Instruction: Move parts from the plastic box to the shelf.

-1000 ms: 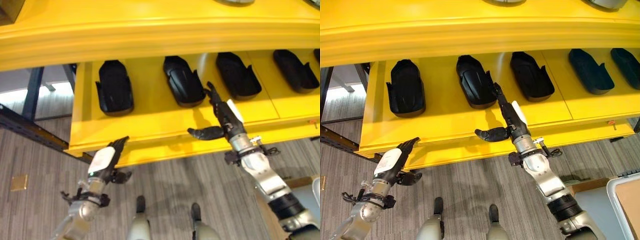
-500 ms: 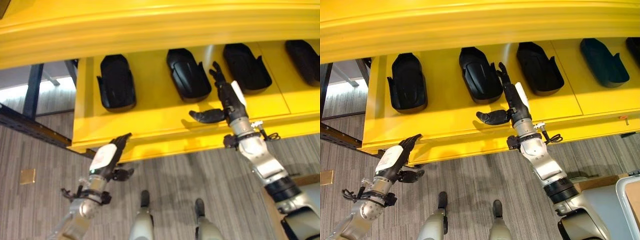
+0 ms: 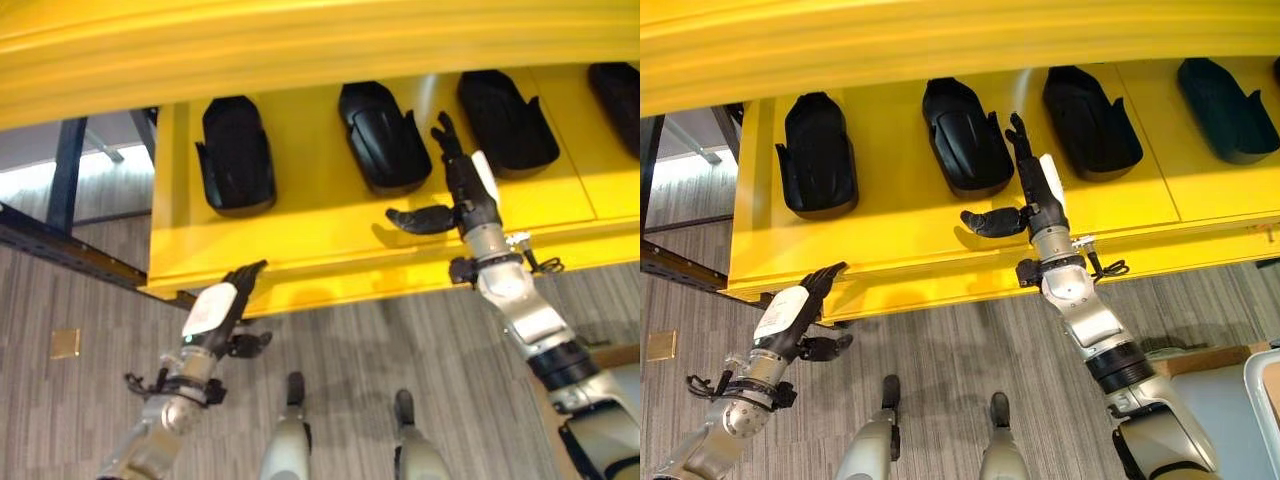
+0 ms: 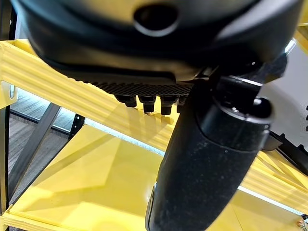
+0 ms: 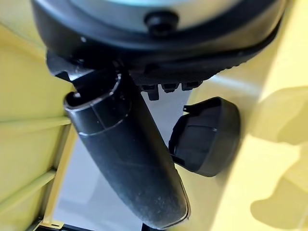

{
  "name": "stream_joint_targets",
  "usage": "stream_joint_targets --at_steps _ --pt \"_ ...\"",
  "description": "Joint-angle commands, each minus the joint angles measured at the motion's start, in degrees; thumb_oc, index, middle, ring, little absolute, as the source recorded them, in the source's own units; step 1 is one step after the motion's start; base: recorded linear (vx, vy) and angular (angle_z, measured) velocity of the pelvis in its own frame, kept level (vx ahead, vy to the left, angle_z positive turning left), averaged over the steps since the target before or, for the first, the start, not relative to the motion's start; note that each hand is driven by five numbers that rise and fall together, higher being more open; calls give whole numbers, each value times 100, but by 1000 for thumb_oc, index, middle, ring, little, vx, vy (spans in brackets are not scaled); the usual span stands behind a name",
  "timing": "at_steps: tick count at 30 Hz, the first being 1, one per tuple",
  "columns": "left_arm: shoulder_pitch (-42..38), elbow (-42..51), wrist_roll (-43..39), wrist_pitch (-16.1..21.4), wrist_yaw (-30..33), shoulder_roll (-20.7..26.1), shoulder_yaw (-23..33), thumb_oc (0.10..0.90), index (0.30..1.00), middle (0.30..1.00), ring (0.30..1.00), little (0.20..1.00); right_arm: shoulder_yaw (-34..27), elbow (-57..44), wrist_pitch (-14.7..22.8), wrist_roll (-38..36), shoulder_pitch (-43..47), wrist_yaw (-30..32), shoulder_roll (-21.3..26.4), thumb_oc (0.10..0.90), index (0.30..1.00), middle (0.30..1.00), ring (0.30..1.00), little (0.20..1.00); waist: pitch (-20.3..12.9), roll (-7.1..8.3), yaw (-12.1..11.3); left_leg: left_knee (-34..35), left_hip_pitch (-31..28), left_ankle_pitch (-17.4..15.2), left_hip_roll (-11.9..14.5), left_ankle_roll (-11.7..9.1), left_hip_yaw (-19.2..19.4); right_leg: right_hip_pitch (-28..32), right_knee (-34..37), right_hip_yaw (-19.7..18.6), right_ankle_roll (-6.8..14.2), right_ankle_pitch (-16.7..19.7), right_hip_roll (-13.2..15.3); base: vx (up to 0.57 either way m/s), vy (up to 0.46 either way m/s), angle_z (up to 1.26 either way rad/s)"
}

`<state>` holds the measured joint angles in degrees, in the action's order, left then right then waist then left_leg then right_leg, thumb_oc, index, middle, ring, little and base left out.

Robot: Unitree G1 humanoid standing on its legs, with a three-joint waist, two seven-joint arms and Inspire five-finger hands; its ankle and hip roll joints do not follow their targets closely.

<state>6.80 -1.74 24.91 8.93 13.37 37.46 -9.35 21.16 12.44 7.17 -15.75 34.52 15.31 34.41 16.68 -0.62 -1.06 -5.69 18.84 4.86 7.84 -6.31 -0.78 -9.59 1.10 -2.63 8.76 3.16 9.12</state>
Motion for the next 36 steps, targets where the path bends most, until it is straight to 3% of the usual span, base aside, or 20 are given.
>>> stream_joint_targets --at_steps 1,23,36 --pt "-69 -61 -257 12 -107 234 -284 900 1000 1000 1000 1000 -366 -252 517 205 794 289 -36 900 1000 1000 1000 1000 -303 110 3 -418 -112 -379 49 284 -3 -714 -1269 -92 -224 -562 87 0 0 0" --pt "-86 -24 -303 -12 114 241 -253 900 1000 1000 1000 1000 -755 -15 512 572 1120 950 -84 900 1000 1000 1000 1000 -96 -150 -5 -352 -12 -340 -32 308 29 -1002 -1454 -203 -232 -617 142 1 -1 -1" --pt "-55 -1 -286 -27 199 236 -214 900 1000 1000 1000 1000 -848 70 510 594 1092 1082 -204 900 1000 1000 1000 1000 -32 -176 6 -410 57 -364 -55 320 24 -1090 -1517 -263 -240 -618 145 1 0 0"
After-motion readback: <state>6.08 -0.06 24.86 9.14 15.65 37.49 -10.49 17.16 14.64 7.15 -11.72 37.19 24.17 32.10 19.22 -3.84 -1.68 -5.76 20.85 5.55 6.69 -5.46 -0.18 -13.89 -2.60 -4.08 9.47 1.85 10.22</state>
